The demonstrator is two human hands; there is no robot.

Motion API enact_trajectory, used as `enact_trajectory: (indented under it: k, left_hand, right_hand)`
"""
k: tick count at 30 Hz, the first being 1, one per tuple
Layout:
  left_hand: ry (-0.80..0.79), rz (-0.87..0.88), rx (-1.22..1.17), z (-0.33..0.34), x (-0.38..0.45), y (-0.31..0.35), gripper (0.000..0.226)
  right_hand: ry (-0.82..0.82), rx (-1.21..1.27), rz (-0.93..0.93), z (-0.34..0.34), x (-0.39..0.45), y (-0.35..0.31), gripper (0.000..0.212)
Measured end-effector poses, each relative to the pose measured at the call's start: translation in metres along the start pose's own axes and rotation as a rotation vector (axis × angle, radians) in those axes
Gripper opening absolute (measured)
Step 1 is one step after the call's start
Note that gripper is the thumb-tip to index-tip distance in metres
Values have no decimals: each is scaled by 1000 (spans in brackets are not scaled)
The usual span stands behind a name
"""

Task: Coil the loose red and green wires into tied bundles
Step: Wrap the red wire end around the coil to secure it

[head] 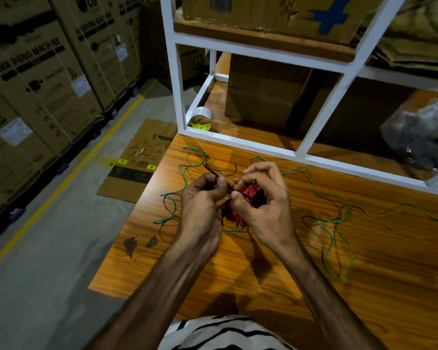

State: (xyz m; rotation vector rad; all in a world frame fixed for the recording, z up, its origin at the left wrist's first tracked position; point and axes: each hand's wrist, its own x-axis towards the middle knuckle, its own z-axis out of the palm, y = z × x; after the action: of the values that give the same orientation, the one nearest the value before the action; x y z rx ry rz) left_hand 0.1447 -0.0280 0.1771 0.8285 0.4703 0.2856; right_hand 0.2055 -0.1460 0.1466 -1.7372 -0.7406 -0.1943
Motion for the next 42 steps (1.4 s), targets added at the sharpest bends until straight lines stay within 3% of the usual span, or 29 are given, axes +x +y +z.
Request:
enact_trajectory:
  k: [8,12,16,26,35,38,42]
  left_hand:
    - [58,-44,-68,5,2,-8,21]
    - [1,-40,-83,7,3,-8,17]
    - [-77,59,2,8,-2,-6,14]
    - [-29,160,183,3,-8,-11,11]
    - [-93,176,241,-2,5,-11,19]
    - [-118,141,199,-2,8,-10,8]
    - [-186,91,192,-2,11,-8,14]
  right_hand:
    - [37,-12,-31,-1,-5,-1,13]
    - [66,-9,-40,-3,-3,2,13]
    - [69,25,-28,-6,-3,7,14]
    - [16,193,94,-19,-16,10,19]
    - [-259,149,149,-31,-11,1,33]
    - [-323,242,200,-39,-10,1,37]
    - [-305,552,378,-42,-7,-6,40]
